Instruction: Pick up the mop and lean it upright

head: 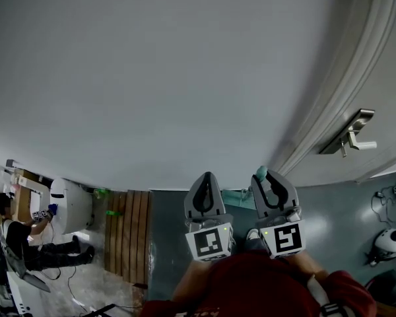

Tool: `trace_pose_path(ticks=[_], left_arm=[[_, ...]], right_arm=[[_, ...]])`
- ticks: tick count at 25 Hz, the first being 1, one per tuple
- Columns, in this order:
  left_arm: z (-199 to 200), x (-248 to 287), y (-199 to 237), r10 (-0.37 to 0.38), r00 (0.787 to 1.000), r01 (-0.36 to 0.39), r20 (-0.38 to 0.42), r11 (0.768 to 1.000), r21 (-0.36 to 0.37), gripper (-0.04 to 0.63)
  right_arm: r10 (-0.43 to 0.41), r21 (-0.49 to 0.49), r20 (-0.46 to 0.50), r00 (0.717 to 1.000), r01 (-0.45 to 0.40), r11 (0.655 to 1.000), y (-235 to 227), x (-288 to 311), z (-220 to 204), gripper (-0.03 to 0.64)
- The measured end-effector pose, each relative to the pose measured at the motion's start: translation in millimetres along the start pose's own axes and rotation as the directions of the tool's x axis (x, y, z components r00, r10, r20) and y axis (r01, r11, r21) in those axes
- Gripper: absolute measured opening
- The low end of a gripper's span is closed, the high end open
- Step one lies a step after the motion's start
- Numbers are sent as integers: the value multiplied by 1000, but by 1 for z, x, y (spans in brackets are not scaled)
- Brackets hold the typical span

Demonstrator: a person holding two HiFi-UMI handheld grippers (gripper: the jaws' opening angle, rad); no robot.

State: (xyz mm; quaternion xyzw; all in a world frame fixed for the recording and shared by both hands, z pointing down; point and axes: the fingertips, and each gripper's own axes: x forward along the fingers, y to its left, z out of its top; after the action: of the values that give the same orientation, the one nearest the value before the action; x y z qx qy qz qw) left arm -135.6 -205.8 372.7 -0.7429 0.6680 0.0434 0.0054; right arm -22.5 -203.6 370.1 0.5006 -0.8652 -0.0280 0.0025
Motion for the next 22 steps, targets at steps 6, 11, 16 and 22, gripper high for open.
trace_pose_path(ticks=[6, 11, 16, 22], left_arm=[[1, 5, -4, 4, 1000, -5, 11, 1000, 9, 12], [-1, 9, -8, 10, 1000, -10, 15, 1000, 10, 12], [-2, 9, -8, 28, 1000, -28, 11, 999, 30, 12], [6, 7, -11, 3, 999, -4, 42, 999, 35, 12]], right_arm=[[-17, -5, 6, 1000, 17, 1000, -9, 0, 12, 107], [-14, -4, 3, 1000, 14, 1000, -15, 3, 4, 107], [-5, -1, 3, 1000, 5, 1000, -15, 4, 1, 107], [8, -9, -31, 999, -8, 1000, -14, 4, -5, 107]])
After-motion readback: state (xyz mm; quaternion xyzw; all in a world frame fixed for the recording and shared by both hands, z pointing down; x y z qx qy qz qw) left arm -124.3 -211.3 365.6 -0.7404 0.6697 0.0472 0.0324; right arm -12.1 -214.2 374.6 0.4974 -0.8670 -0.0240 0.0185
